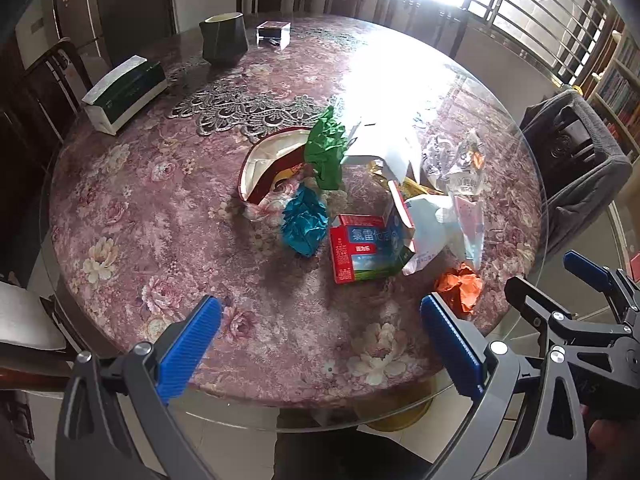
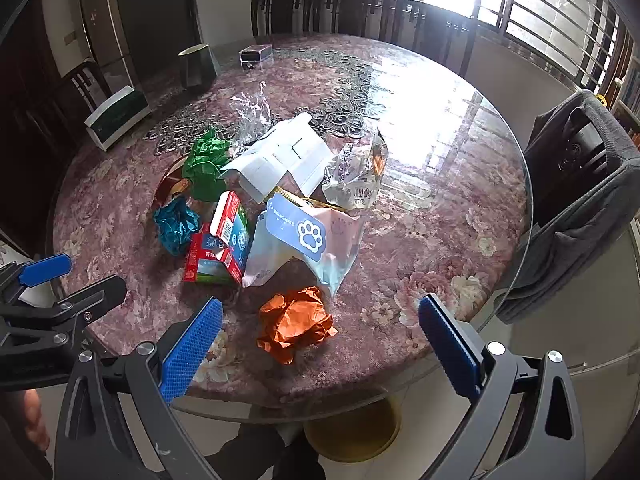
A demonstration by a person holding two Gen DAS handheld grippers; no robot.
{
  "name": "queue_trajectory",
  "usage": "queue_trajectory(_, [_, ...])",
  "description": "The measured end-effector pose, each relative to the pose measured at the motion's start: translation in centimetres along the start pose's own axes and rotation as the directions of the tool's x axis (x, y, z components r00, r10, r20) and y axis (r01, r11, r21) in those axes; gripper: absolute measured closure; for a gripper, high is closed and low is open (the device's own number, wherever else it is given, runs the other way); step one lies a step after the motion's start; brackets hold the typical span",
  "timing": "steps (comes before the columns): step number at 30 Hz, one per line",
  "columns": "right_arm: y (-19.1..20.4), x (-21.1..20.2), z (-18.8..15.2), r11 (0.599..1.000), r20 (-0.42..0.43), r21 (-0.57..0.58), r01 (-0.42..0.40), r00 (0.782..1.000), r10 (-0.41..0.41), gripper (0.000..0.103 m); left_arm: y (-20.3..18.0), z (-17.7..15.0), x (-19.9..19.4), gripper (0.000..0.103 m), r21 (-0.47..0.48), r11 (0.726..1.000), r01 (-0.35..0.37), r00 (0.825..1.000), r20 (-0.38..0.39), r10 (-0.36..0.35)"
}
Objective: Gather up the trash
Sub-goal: 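Move both tools toward the trash pile on the table, then grasp the crumpled orange paper with the right gripper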
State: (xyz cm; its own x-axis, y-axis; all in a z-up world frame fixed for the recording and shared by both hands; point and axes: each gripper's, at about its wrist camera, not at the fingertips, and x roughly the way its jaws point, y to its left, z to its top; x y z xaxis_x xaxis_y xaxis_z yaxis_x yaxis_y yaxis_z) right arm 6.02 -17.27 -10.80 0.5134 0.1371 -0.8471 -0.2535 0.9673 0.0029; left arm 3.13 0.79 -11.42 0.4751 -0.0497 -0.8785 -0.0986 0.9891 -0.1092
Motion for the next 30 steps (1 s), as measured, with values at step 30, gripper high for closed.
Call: queue_trajectory(30, [-0.4, 9.8, 0.1, 0.996, -0.166, 0.091, 0.009, 0.986, 0.006, 0.031, 1.4, 0.3, 2.8, 0.004, -0.009, 1.0, 0.008, 0.999, -0.037, -0.009])
